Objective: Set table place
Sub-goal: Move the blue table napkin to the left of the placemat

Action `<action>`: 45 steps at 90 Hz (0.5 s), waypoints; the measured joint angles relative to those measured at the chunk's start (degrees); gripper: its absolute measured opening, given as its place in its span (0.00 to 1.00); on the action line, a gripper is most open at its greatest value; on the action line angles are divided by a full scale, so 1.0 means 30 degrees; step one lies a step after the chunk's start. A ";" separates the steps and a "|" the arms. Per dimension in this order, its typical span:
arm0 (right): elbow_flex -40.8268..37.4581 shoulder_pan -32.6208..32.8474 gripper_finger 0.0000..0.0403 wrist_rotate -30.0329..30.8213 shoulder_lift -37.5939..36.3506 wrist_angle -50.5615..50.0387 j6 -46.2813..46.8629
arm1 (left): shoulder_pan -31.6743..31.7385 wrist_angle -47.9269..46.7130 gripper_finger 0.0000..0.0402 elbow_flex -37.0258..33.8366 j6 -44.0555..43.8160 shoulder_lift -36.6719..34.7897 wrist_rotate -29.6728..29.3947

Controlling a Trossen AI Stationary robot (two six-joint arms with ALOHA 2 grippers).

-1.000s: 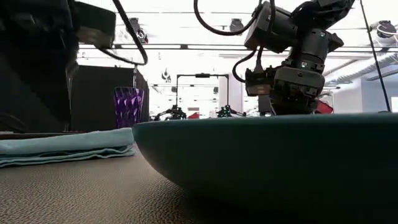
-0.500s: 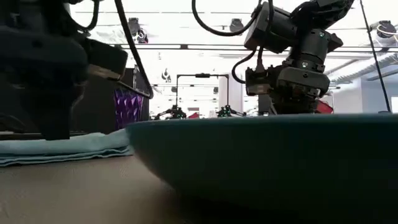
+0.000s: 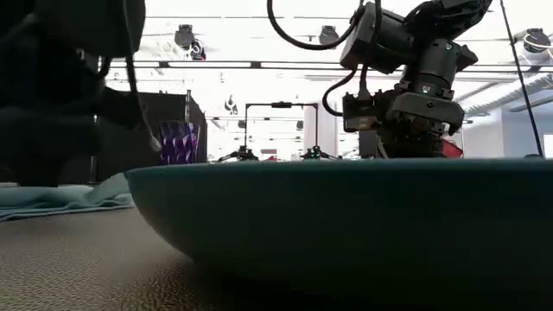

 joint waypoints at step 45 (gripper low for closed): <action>0.0000 0.0113 0.00 0.0094 0.0007 -0.0240 0.0008 | -0.1334 -0.3491 0.00 0.2677 0.0058 -0.1138 -0.1015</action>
